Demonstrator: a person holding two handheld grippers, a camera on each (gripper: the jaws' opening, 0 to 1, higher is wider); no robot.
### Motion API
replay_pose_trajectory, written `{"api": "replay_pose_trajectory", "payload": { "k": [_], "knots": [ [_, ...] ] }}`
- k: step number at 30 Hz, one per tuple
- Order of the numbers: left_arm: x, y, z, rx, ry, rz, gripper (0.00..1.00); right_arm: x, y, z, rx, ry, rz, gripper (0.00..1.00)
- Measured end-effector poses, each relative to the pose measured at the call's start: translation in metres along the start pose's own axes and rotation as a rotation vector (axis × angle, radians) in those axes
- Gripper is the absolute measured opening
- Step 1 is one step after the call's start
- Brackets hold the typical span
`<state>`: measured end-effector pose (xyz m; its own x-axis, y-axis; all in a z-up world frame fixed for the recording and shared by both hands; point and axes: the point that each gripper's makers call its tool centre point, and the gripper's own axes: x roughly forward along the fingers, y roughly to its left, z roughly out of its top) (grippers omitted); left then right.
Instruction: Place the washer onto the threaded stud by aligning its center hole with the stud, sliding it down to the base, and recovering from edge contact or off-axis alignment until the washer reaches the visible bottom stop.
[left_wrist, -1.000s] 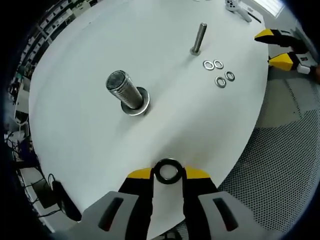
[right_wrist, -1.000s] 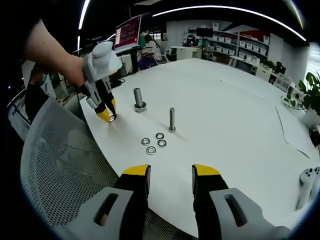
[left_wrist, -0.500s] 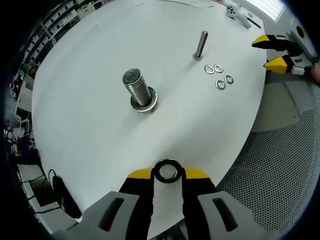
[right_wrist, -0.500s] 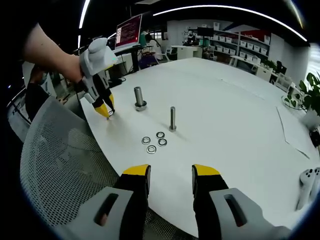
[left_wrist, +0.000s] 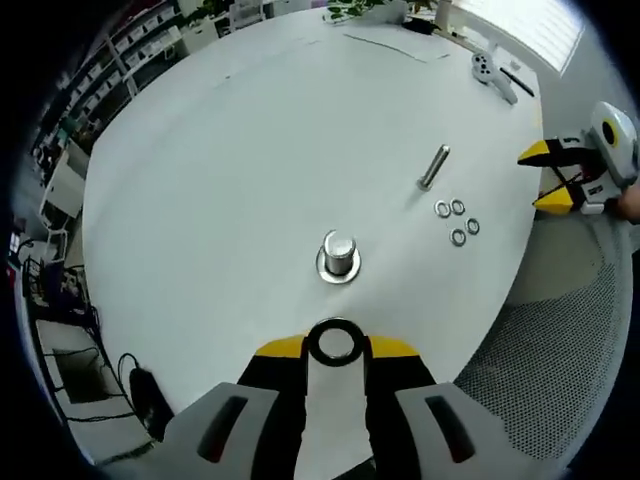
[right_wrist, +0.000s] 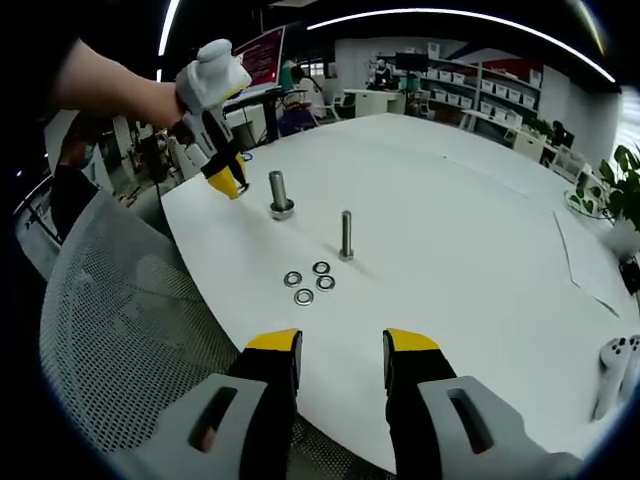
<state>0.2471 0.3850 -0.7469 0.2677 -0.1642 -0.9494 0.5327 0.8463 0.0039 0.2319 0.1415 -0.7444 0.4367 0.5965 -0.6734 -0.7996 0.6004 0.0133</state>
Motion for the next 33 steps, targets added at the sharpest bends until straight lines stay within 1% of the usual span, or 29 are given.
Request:
{"api": "replay_pose_trajectory", "payload": {
  "k": [4, 11, 20, 22, 31, 33],
  "knots": [
    [-0.006, 0.001, 0.017, 0.015, -0.028, 0.006, 0.19, 0.000, -0.001, 0.000, 0.003, -0.002, -0.002, 0.35],
    [-0.013, 0.005, 0.035, 0.016, -0.049, 0.007, 0.19, -0.001, -0.001, 0.001, 0.004, -0.004, -0.005, 0.35],
    [-0.011, 0.004, 0.045, 0.022, -0.039, -0.003, 0.19, -0.001, -0.001, 0.002, 0.006, -0.008, -0.009, 0.35],
    [-0.009, 0.001, 0.047, 0.026, -0.035, -0.010, 0.19, -0.001, -0.002, 0.001, 0.007, -0.007, -0.010, 0.35],
    [0.000, -0.006, 0.054, 0.073, -0.016, -0.020, 0.19, -0.001, -0.002, 0.002, 0.007, -0.005, -0.012, 0.35],
    [0.001, -0.009, 0.054, 0.110, 0.003, -0.025, 0.19, -0.001, -0.002, 0.001, 0.005, -0.005, -0.013, 0.35]
  ]
}}
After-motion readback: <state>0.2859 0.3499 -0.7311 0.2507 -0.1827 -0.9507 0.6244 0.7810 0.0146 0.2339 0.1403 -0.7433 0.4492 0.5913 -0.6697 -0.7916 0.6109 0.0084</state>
